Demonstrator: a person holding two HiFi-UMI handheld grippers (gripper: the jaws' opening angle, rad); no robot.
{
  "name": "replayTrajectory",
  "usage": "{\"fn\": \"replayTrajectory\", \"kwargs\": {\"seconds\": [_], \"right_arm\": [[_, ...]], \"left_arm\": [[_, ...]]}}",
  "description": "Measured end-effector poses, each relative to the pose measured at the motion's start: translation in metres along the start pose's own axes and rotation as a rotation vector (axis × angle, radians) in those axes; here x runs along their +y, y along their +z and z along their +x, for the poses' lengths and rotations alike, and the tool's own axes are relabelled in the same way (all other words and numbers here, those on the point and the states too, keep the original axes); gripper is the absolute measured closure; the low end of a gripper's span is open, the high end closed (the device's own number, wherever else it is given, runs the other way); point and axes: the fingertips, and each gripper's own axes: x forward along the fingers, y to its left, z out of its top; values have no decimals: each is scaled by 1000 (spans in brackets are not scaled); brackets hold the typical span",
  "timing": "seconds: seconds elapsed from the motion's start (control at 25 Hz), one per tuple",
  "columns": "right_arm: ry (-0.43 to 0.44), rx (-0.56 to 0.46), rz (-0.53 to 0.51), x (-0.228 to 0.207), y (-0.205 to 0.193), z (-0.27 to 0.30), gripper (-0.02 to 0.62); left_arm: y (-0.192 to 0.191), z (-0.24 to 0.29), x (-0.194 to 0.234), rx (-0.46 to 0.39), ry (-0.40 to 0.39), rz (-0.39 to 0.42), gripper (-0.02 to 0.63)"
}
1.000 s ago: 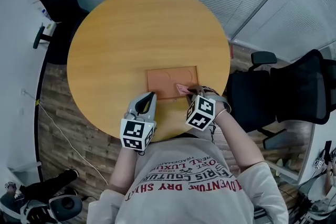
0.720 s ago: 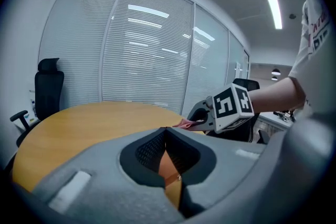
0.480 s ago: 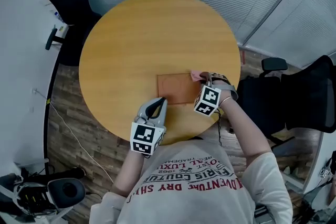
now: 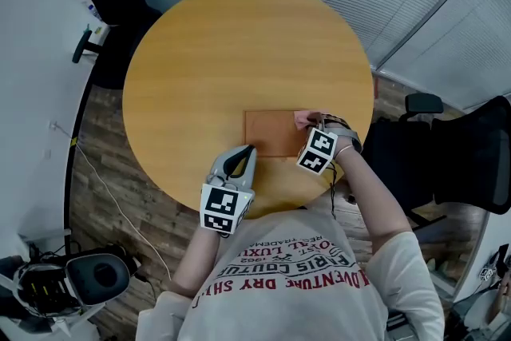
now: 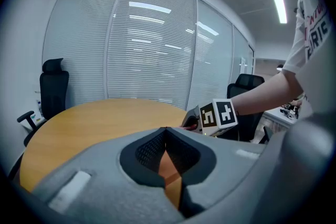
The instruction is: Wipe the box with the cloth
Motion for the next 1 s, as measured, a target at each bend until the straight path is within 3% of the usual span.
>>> {"fn": "replayTrajectory", "kwargs": {"seconds": [0.2,0.64,1.0], "right_arm": [[57,12,38,4,-7,-1,565],[117,47,13,13,5,-6,566],[245,63,94,30,41,-17,566]], "left_arm": [[-4,3,-4,3,10,-16,597],[10,-3,16,-24,17,-6,597],[19,-18,46,-37,4,-9,597]]}}
